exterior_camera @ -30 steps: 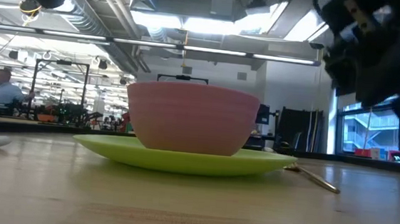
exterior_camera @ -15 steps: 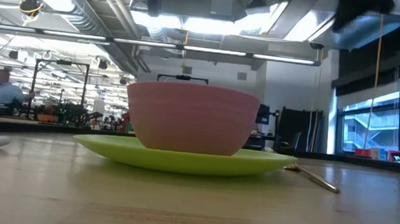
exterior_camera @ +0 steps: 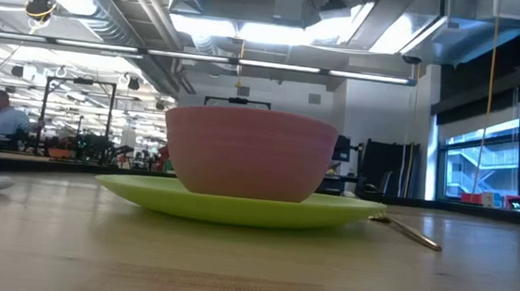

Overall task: Set table place
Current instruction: Put the silver spoon into the pink bowl

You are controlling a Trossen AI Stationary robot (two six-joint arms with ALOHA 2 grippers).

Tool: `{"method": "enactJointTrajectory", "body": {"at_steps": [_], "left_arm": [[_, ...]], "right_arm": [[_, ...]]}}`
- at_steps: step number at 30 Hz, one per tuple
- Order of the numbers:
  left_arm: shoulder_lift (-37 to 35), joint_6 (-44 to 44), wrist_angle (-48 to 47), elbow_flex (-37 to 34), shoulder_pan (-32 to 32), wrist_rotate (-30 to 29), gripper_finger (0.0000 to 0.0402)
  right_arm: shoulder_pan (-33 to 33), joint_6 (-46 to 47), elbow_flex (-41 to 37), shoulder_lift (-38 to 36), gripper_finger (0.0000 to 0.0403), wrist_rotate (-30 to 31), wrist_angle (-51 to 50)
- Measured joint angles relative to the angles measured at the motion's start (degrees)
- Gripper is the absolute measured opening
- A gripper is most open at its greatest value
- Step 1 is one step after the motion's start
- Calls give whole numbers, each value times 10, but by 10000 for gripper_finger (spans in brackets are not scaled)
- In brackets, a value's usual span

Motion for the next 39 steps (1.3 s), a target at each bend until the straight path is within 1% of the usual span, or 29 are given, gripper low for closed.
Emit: {"method": "enactJointTrajectory", "body": {"at_steps": [3, 5, 7, 11, 12, 15, 17, 18, 20, 24, 27, 29, 31, 33, 36, 39], "left_arm": [[7, 0, -35, 2, 0, -8, 133], [13, 7, -66, 0, -2, -8, 133], [24, 38, -65, 1, -8, -7, 133], [41, 128, -54, 1, -18, -6, 133], [45, 135, -57, 1, -18, -6, 133], [59, 126, -51, 1, -13, -7, 133], [61, 115, -53, 1, -9, -8, 133], [61, 109, -51, 1, -7, -8, 133], [65, 100, -43, 1, -5, -10, 133], [68, 85, -21, 1, -4, -12, 133], [80, 85, -18, 2, -4, -12, 133], [98, 66, -12, 2, -4, -17, 133], [117, 20, -14, 4, -4, -20, 133], [143, -7, -14, 20, -3, -21, 133], [188, -16, -36, 60, 0, -23, 129], [239, -15, -76, 117, 7, -23, 125]], "right_arm": [[-3, -74, 0, 1, 34, 0, 25], [-3, -82, 0, 1, 34, 0, 38], [-3, -82, -1, 1, 34, 0, 52], [-3, -85, -1, 1, 34, -1, 98], [-3, -94, -1, 1, 34, -2, 104], [-8, -136, -1, 1, 34, -2, 102], [-9, -139, -1, 1, 34, -2, 103], [-9, -125, -1, 2, 34, -2, 103], [-9, -63, -1, 4, 34, -2, 113], [-17, 156, -1, 4, 34, -3, 104], [-24, 273, -1, 4, 34, -2, 68], [-30, 344, -1, 4, 34, -9, 26], [-41, 404, -1, 4, 34, -30, -35], [-53, 453, -1, 5, 34, -36, -109], [-77, 516, -1, 5, 34, -35, -201], [-104, 550, -3, 11, 39, -34, -253]]}}
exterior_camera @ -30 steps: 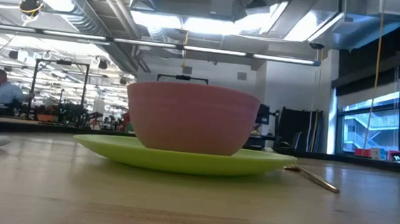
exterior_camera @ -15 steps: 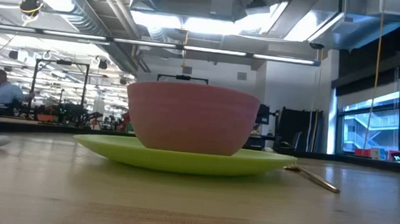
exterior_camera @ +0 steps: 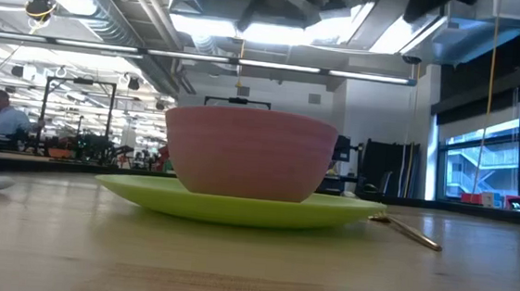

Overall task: Set table place
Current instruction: Put the silver spoon into the pink bowl

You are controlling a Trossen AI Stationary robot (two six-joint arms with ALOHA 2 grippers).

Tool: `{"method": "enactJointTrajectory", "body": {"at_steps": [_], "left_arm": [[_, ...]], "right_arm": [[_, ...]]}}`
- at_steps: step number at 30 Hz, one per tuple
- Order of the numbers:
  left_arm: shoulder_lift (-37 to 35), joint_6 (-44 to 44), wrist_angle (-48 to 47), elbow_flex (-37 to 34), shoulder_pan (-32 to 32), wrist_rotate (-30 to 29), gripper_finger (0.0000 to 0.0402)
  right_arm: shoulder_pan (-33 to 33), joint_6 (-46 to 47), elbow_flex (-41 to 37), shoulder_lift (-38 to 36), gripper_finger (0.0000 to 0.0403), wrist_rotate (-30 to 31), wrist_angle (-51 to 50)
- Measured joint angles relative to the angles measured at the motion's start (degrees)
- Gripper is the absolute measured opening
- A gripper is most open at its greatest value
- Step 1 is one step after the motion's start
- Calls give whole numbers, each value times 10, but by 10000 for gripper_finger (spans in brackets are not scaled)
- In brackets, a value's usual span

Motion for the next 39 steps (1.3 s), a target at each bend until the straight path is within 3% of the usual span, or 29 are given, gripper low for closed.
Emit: {"method": "enactJointTrajectory", "body": {"at_steps": [8, 14, 24, 31, 39], "left_arm": [[158, -3, -132, 145, 34, 10, 119], [262, -39, -118, 212, 57, 80, 122], [427, -189, -95, 310, 86, 80, 159], [490, -245, -54, 387, 84, 69, 157], [504, -245, -118, 432, 87, 62, 157]], "right_arm": [[-56, -20, -14, 6, 73, -45, -26], [-72, -41, 4, 2, 90, -44, -27], [-75, -169, 18, 0, 92, -43, -27], [-75, -230, 18, 0, 92, -42, -27], [-75, -226, 6, 0, 92, -44, -26]]}}
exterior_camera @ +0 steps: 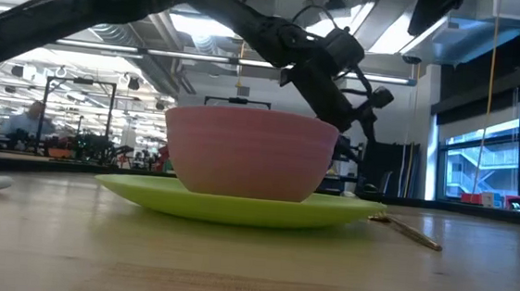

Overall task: Set table place
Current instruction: Put the silver spoon into the pink bowl

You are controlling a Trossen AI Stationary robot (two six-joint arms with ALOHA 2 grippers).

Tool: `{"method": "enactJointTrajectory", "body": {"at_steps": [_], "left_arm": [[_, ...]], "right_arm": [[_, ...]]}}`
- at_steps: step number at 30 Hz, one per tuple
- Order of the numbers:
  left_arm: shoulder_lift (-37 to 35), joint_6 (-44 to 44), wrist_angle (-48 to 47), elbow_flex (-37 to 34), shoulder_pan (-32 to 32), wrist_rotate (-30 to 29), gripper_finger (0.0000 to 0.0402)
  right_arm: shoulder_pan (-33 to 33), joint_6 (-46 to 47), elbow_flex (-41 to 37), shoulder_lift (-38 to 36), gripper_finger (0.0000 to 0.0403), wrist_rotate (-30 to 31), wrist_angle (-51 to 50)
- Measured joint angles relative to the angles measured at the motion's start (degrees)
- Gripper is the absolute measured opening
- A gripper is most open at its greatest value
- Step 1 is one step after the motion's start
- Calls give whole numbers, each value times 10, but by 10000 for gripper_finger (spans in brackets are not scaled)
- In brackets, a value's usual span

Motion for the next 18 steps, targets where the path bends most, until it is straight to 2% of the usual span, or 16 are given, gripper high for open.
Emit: {"method": "enactJointTrajectory", "body": {"at_steps": [7, 10, 13, 18], "left_arm": [[1, 3, -94, -1, 17, -3, 157], [1, 10, -94, -1, 25, -4, 157], [1, 30, -94, -1, 30, 35, 157], [-12, 75, -94, -2, 19, 137, 157]], "right_arm": [[0, 47, -23, 1, 92, -1, 19], [0, 64, -23, 1, 92, -1, 25], [0, 87, -23, 1, 92, -1, 28], [-1, 119, -50, 0, 92, 0, 38]]}}
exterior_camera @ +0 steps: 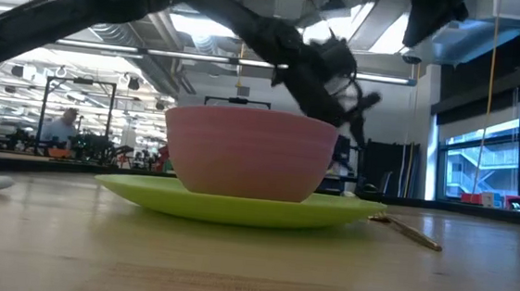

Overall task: Set table place
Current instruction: Put the silver spoon into the pink bowl

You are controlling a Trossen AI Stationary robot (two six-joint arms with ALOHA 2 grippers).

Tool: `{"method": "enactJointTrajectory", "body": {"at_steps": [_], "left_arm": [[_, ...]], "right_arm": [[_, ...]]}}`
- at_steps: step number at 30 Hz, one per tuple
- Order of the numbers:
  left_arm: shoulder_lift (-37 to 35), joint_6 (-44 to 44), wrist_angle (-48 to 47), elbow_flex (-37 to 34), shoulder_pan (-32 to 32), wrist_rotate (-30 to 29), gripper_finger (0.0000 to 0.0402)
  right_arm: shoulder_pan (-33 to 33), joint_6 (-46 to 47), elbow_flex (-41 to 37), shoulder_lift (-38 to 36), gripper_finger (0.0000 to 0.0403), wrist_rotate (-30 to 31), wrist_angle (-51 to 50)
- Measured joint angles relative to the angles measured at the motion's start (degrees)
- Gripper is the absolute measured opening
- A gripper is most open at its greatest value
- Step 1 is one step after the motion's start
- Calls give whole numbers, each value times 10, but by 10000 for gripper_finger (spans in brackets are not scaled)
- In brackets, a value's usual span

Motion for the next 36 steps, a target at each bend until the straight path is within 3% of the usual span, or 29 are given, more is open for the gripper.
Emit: {"method": "enactJointTrajectory", "body": {"at_steps": [4, 10, 14, 18, 21, 25, 31, 36], "left_arm": [[-50, 66, -42, 0, -2, 10, 157], [-154, 125, -170, 0, 8, -78, 157], [-234, 152, -219, 0, -5, -120, 157], [-312, 169, -215, 1, -23, -138, 157], [-363, 178, -211, 1, -41, -166, 157], [-414, 191, -213, 1, -67, -225, 157], [-453, 209, -215, 1, -91, -318, 157], [-453, 207, -215, 0, -93, -328, 157]], "right_arm": [[-14, 47, -53, -4, 92, 0, -33], [-26, 136, -153, -60, 92, 0, -27], [-43, 150, -250, -116, 92, -8, 125], [-92, 142, -354, -128, 92, -69, 340], [-138, 120, -409, -91, 92, -123, 445], [-195, 120, -432, -15, 92, -166, 478], [-235, 99, -390, 81, 92, -199, 535], [-244, 89, -337, 161, 92, -199, 533]]}}
